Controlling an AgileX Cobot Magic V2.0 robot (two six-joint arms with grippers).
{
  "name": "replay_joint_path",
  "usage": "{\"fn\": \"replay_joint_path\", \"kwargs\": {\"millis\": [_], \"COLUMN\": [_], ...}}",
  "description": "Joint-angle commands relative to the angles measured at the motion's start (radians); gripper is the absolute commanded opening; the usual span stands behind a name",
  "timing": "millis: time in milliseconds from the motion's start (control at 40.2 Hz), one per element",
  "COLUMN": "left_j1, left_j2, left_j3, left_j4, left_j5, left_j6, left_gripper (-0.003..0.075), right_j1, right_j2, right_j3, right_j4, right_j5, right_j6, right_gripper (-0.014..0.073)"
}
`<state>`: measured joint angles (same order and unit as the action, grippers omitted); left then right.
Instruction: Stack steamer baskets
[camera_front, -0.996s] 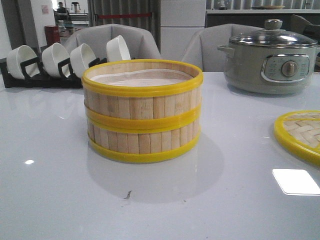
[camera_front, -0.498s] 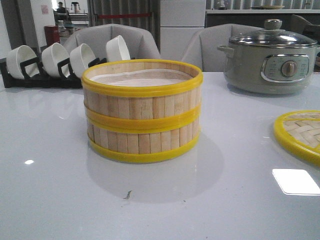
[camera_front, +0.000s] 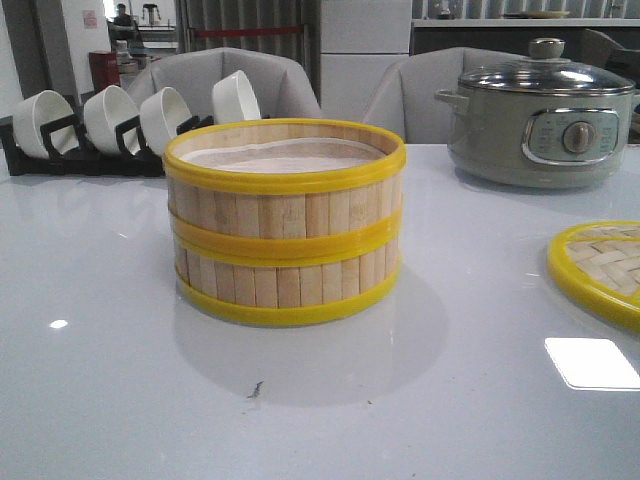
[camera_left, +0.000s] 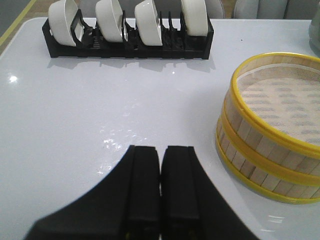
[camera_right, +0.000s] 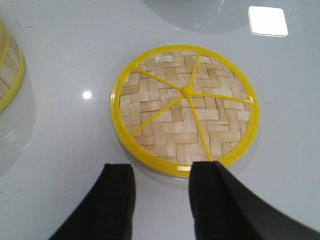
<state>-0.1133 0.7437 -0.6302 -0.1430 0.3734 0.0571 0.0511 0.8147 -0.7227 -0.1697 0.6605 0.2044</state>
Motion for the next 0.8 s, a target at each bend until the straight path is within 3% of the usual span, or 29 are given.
{"fn": "replay_joint_path", "kwargs": {"millis": [0, 622, 772], "left_j1": [0.001, 0.001, 0.001], "left_j2": [-0.006, -0.006, -0.006], "left_j3": [-0.029, -0.029, -0.029], "left_j4": [-0.010, -0.010, -0.010], "left_j5": [-0.084, -0.084, -0.084], "left_j6": [-0.007, -0.007, -0.007], "left_gripper": [0.0089, 0.0090, 0.0090], "right_j1": [0.000, 0.000, 0.000], "right_j2": [0.002, 0.002, 0.002], "right_j3": [-0.035, -0.035, -0.035], "right_j4": [-0.007, -0.005, 0.080], "right_j5": [-0.070, -0.073, -0.053], "right_j6": [-0.003, -0.003, -0.003], "right_gripper": [0.0372, 0.0372, 0.0360]}}
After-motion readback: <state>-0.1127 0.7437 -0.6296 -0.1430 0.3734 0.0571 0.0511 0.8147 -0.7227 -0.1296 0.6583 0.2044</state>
